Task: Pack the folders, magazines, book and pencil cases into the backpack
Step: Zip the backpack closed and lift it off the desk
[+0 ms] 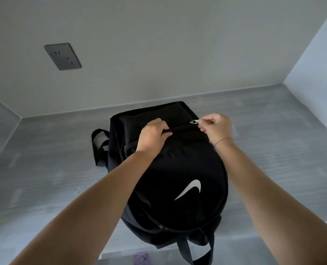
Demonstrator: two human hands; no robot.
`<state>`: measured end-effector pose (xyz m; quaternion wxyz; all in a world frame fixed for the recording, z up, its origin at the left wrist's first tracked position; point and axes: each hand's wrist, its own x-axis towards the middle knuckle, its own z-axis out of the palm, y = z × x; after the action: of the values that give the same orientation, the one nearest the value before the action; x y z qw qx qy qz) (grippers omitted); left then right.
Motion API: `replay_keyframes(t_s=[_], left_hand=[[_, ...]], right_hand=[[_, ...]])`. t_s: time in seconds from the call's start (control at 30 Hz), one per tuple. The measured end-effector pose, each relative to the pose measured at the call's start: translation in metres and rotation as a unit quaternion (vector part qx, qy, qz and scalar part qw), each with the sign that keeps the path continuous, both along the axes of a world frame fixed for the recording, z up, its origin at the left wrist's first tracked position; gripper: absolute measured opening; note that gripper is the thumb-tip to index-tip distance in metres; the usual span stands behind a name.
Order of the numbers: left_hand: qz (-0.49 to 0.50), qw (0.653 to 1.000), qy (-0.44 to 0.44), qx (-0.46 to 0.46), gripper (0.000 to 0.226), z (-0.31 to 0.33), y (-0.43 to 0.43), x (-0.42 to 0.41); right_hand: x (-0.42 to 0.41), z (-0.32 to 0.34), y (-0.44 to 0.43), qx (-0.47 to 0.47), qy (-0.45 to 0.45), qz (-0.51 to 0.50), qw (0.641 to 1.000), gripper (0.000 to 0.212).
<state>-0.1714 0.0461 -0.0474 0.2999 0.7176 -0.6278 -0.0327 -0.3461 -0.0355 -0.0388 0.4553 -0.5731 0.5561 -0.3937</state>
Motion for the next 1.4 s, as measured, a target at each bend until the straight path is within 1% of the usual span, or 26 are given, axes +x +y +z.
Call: replay_keyframes(t_s=[0.07, 0.17, 0.23, 0.27, 0.3, 0.37, 0.43, 0.5, 0.57, 0.63, 0.73, 0.83, 0.9, 0.93, 1.0, 1.03, 1.1, 1.13, 1.17, 1.23, 1.3, 1.33, 1.4], left_hand=[[-0.004, 1.0, 0.017, 0.005, 0.013, 0.0, 0.001, 0.0], [-0.021, 0.999, 0.016, 0.018, 0.013, 0.002, 0.002, -0.005], [-0.026, 0.999, 0.021, 0.036, 0.012, 0.005, 0.008, -0.003], [-0.024, 0.998, 0.024, 0.044, 0.013, 0.007, 0.013, 0.002], [-0.015, 0.998, 0.028, 0.045, 0.015, 0.008, 0.021, 0.009], [0.034, 0.998, 0.05, 0.025, 0.019, 0.009, 0.042, 0.03], [0.116, 0.987, 0.107, -0.002, 0.019, 0.007, 0.067, 0.055], [0.189, 0.968, 0.166, 0.003, 0.017, 0.004, 0.089, 0.077], [0.215, 0.958, 0.189, 0.035, 0.019, 0.002, 0.104, 0.091], [0.205, 0.955, 0.207, 0.06, 0.023, 0.0, 0.113, 0.099], [0.179, 0.954, 0.226, 0.081, 0.02, -0.001, 0.12, 0.099], [0.145, 0.959, 0.216, 0.109, 0.021, -0.002, 0.127, 0.092], [0.123, 0.958, 0.203, 0.162, 0.026, -0.004, 0.134, 0.088], [0.119, 0.953, 0.2, 0.196, 0.035, -0.005, 0.137, 0.086], [0.141, 0.931, 0.212, 0.26, 0.053, -0.009, 0.14, 0.083], [0.165, 0.915, 0.238, 0.28, 0.056, -0.01, 0.14, 0.082], [0.212, 0.877, 0.315, 0.295, 0.052, -0.012, 0.141, 0.079], [0.226, 0.862, 0.346, 0.293, 0.045, -0.013, 0.143, 0.078], [0.231, 0.855, 0.365, 0.286, 0.034, -0.016, 0.145, 0.078], [0.23, 0.858, 0.373, 0.269, 0.013, -0.02, 0.148, 0.078], [0.237, 0.848, 0.406, 0.243, 0.009, -0.021, 0.152, 0.075], [0.242, 0.831, 0.448, 0.225, 0.01, -0.02, 0.154, 0.074], [0.237, 0.777, 0.55, 0.192, 0.011, -0.016, 0.16, 0.073]], right_hand=[[-0.012, -0.004, -0.005, 0.028, 0.003, -0.016, 0.999, 0.011], [-0.017, -0.009, -0.009, 0.058, 0.021, -0.021, 0.998, 0.009], [-0.015, -0.01, -0.01, 0.089, 0.041, -0.02, 0.995, 0.016], [-0.015, -0.01, -0.01, 0.095, 0.064, -0.014, 0.993, 0.019], [-0.013, -0.009, -0.01, 0.082, 0.108, -0.008, 0.991, 0.019], [-0.007, -0.007, -0.006, 0.02, 0.194, -0.005, 0.981, 0.021], [0.0, -0.004, 0.001, -0.036, 0.19, 0.002, 0.981, 0.025], [0.0, -0.002, 0.001, -0.067, 0.156, -0.011, 0.985, 0.024], [-0.011, -0.002, -0.002, -0.071, 0.134, -0.05, 0.987, 0.025], [-0.018, -0.001, -0.002, -0.054, 0.129, -0.055, 0.989, 0.025], [-0.002, 0.0, 0.015, -0.044, 0.143, 0.03, 0.988, 0.024], [0.018, 0.005, 0.04, -0.044, 0.135, 0.096, 0.985, 0.022], [0.03, 0.01, 0.063, -0.063, 0.138, 0.146, 0.978, 0.019], [0.039, 0.012, 0.076, -0.072, 0.136, 0.177, 0.972, 0.017], [0.059, 0.013, 0.105, -0.086, 0.13, 0.249, 0.956, 0.014], [0.07, 0.012, 0.119, -0.091, 0.131, 0.286, 0.945, 0.014], [0.09, 0.006, 0.143, -0.087, 0.141, 0.356, 0.92, 0.017], [0.098, 0.002, 0.152, -0.073, 0.151, 0.382, 0.909, 0.02], [0.105, -0.003, 0.159, -0.056, 0.167, 0.397, 0.901, 0.025], [0.112, -0.012, 0.166, -0.028, 0.206, 0.394, 0.895, 0.034], [0.115, -0.018, 0.17, -0.024, 0.228, 0.371, 0.9, 0.037], [0.115, -0.021, 0.172, -0.03, 0.235, 0.36, 0.902, 0.036], [0.115, -0.026, 0.174, -0.038, 0.242, 0.34, 0.908, 0.032]])
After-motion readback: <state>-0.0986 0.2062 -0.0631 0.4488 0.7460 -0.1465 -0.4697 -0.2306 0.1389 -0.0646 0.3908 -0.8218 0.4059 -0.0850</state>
